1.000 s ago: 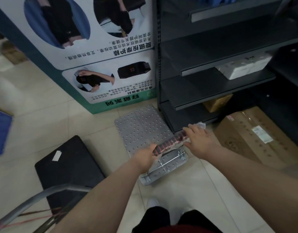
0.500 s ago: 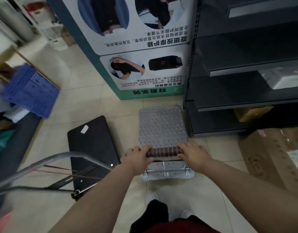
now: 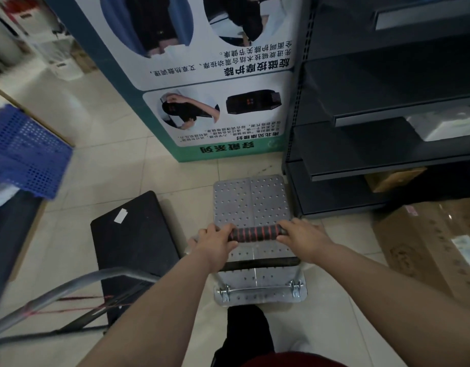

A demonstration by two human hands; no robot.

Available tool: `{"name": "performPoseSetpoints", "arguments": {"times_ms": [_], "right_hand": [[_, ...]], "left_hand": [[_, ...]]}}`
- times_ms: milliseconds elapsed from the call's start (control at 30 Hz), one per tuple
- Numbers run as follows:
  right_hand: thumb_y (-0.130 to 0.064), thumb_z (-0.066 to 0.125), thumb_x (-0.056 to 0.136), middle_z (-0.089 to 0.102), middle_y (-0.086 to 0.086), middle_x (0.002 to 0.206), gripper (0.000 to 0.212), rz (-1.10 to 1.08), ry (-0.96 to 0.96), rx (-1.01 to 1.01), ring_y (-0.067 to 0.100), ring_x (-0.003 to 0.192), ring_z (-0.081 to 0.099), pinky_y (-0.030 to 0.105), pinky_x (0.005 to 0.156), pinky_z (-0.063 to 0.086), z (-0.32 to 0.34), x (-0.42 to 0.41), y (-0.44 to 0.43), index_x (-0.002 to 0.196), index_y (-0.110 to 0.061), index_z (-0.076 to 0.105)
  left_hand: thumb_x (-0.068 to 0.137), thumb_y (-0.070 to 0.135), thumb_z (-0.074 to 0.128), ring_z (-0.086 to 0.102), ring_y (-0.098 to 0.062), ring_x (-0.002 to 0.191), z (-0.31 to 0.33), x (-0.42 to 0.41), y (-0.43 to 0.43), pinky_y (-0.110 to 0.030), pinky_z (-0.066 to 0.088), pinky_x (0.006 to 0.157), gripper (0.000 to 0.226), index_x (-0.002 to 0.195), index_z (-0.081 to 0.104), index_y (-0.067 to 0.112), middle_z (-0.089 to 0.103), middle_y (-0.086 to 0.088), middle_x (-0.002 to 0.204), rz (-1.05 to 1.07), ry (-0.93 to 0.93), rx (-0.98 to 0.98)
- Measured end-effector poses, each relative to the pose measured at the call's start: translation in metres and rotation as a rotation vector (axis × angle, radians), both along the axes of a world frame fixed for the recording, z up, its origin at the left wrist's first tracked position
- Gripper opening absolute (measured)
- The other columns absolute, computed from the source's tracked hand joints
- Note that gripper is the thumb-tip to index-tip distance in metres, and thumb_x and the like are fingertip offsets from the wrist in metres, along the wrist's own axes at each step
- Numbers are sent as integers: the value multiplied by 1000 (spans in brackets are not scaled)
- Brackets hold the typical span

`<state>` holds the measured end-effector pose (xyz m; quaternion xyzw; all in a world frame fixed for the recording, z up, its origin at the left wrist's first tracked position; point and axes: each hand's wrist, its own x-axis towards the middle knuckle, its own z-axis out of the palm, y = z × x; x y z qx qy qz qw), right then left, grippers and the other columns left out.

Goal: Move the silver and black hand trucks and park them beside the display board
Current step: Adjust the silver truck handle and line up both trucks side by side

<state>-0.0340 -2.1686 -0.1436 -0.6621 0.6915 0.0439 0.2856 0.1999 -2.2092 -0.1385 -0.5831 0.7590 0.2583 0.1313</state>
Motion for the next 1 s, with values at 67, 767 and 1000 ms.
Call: {"name": "performPoseSetpoints", "arguments": {"times_ms": [67, 767, 1000], "right_hand": [[-47, 39, 93, 55, -2, 113, 30, -16, 9, -16, 21, 107, 49, 43, 94, 37, -1, 3, -14, 120, -36, 45], [-44, 41, 93, 53, 2, 116, 32, -18, 167, 44, 22, 111, 48, 42, 98, 36, 14, -13, -130, 123, -32, 43], [-46, 41, 93, 52, 1, 118, 32, -20, 175, 68, 22, 113, 45, 41, 94, 34, 13, -14, -137, 123, -35, 41]], "left_hand": [[95, 47, 38, 41, -27, 107, -2, 5, -20, -51, 30, 93, 24, 118, 34, 42, 43, -3, 116, -35, -3, 17], [96, 49, 37, 44, -32, 112, 9, -20, -142, -58, 36, 94, 35, 127, 32, 32, 46, -11, 120, -178, -65, 47], [96, 48, 38, 44, -30, 109, 10, -22, -151, -57, 36, 93, 29, 120, 36, 32, 48, -9, 116, -172, -55, 81]]}}
